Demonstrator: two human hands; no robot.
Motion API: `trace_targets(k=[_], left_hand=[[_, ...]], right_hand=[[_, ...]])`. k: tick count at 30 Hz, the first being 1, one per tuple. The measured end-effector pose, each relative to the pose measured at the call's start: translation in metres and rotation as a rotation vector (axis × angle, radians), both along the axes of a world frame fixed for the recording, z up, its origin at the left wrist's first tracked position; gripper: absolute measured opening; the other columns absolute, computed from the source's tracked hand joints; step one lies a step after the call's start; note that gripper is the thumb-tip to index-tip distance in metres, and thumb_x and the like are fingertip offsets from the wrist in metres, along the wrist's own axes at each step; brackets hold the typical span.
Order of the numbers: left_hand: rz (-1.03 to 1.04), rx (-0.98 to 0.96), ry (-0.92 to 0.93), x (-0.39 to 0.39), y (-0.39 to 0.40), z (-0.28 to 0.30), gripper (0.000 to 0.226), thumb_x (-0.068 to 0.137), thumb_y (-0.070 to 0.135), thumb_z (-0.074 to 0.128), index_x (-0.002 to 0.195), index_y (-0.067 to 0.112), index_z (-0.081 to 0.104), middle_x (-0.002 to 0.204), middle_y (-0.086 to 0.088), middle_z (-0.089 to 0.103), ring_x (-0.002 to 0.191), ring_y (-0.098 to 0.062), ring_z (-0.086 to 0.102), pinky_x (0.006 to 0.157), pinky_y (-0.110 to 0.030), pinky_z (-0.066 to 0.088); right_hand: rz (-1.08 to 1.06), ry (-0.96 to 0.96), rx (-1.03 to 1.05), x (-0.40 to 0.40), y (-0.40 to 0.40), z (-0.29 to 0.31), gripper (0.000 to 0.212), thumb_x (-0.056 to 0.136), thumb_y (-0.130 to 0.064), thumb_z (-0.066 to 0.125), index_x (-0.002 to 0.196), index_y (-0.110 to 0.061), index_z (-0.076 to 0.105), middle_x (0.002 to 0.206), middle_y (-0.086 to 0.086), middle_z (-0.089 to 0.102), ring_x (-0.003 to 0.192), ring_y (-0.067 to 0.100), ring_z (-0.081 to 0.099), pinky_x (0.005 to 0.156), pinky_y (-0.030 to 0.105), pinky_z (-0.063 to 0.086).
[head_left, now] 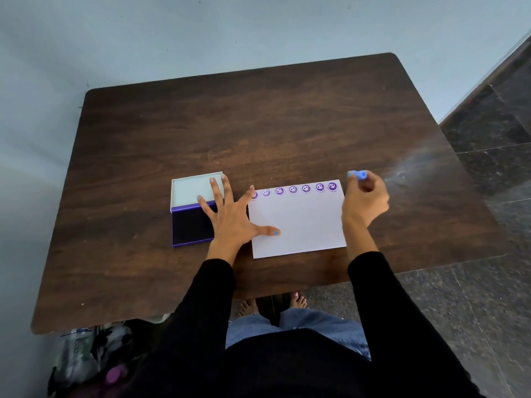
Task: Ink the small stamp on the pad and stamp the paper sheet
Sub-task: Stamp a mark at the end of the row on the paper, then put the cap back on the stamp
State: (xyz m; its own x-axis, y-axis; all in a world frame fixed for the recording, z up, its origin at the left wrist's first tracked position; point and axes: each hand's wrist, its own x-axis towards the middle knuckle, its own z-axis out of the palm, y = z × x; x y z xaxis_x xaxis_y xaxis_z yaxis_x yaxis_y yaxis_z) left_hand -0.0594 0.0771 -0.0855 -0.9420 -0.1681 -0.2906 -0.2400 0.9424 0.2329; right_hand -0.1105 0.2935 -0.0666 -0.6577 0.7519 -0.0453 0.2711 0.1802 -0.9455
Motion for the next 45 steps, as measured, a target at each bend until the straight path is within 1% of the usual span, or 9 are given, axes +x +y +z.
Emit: trace_targets(k=[3, 9, 20, 30, 33, 37, 40, 42, 45], left_hand=[[0.037, 0.055, 0.046, -0.001, -0.008, 0.005, 0.117, 0.048, 0.081, 0.065, 0.147, 0.040, 0.016, 0.158, -0.009, -0.020, 0.139, -0.032, -0.031, 0.102, -0.063, -0.021], [0.095, 0.146, 0.102, 0.001, -0.037, 0.017, 0.067, 0.051, 0.059, 0.083, 0.111, 0.039, 0.060, 0.160, -0.006, -0.006, 0.140, -0.028, -0.030, 0.104, -0.059, -0.023], [0.117, 0.164, 0.108, 0.012, -0.036, 0.015, 0.041, 0.063, 0.047, 0.082, 0.098, 0.039, 0.064, 0.160, -0.007, 0.007, 0.144, -0.029, -0.020, 0.107, -0.060, -0.019], [0.153, 0.205, 0.165, 0.011, -0.035, 0.017, 0.022, 0.072, 0.039, 0.078, 0.091, 0.038, 0.067, 0.157, -0.002, 0.019, 0.146, -0.025, -0.010, 0.109, -0.057, -0.015], [0.214, 0.279, 0.290, 0.011, -0.035, 0.024, 0.023, 0.074, 0.035, 0.077, 0.094, 0.035, 0.067, 0.144, 0.000, 0.043, 0.142, -0.021, 0.016, 0.111, -0.054, -0.006], [0.289, 0.473, 0.391, 0.011, -0.037, 0.033, 0.028, 0.076, 0.028, 0.075, 0.102, 0.025, 0.066, 0.111, 0.003, 0.067, 0.107, -0.014, 0.056, 0.111, -0.045, 0.025], [0.373, 0.630, 0.383, 0.012, -0.035, 0.038, 0.041, 0.073, 0.022, 0.079, 0.110, 0.018, 0.062, 0.105, -0.001, 0.069, 0.086, -0.009, 0.061, 0.087, -0.027, 0.050], [0.392, 0.617, 0.401, 0.014, -0.034, 0.039, 0.039, 0.071, 0.022, 0.081, 0.105, 0.017, 0.063, 0.100, -0.001, 0.070, 0.078, -0.007, 0.062, 0.070, -0.012, 0.046], [0.416, 0.592, 0.425, 0.016, -0.035, 0.040, 0.034, 0.070, 0.023, 0.081, 0.100, 0.016, 0.066, 0.097, 0.000, 0.071, 0.077, -0.008, 0.062, 0.067, -0.011, 0.044]], right_hand=[[-0.133, 0.062, -0.149, -0.006, 0.013, 0.014, 0.023, 0.075, -0.024, 0.076, 0.094, -0.014, 0.070, 0.084, 0.003, 0.073, 0.074, 0.008, 0.063, 0.074, 0.010, 0.047], [-0.187, 0.151, -0.329, -0.012, 0.014, 0.027, 0.014, 0.074, -0.022, 0.078, 0.085, -0.021, 0.069, 0.072, -0.010, 0.067, 0.072, 0.004, 0.066, 0.072, 0.015, 0.052], [-0.156, 0.189, -0.482, -0.015, 0.003, 0.036, 0.013, 0.075, -0.017, 0.076, 0.085, -0.012, 0.069, 0.068, -0.008, 0.068, 0.079, 0.013, 0.068, 0.090, 0.036, 0.056], [-0.055, 0.173, -0.516, -0.020, -0.013, 0.041, 0.022, 0.076, -0.019, 0.075, 0.093, -0.008, 0.069, 0.071, -0.003, 0.067, 0.063, 0.008, 0.061, 0.075, 0.024, 0.058], [0.041, 0.194, -0.588, -0.022, -0.031, 0.042, 0.026, 0.079, -0.015, 0.073, 0.101, -0.002, 0.067, 0.079, 0.005, 0.068, 0.064, 0.010, 0.062, 0.077, 0.026, 0.058], [0.317, 0.153, -0.716, -0.020, -0.071, 0.045, 0.010, 0.083, -0.004, 0.068, 0.092, -0.003, 0.065, 0.083, 0.013, 0.065, 0.064, 0.012, 0.061, 0.069, 0.024, 0.057], [0.573, 0.057, -0.782, -0.012, -0.101, 0.041, 0.011, 0.083, 0.002, 0.065, 0.080, -0.010, 0.064, 0.078, 0.008, 0.067, 0.061, 0.008, 0.066, 0.066, 0.021, 0.057], [0.741, -0.033, -0.756, -0.006, -0.117, 0.037, 0.007, 0.084, 0.000, 0.064, 0.086, -0.006, 0.065, 0.082, 0.007, 0.069, 0.068, 0.009, 0.068, 0.069, 0.021, 0.057], [0.913, -0.154, -0.625, 0.002, -0.131, 0.028, 0.015, 0.084, -0.003, 0.066, 0.099, -0.004, 0.065, 0.090, 0.007, 0.069, 0.079, 0.013, 0.069, 0.073, 0.023, 0.058]])
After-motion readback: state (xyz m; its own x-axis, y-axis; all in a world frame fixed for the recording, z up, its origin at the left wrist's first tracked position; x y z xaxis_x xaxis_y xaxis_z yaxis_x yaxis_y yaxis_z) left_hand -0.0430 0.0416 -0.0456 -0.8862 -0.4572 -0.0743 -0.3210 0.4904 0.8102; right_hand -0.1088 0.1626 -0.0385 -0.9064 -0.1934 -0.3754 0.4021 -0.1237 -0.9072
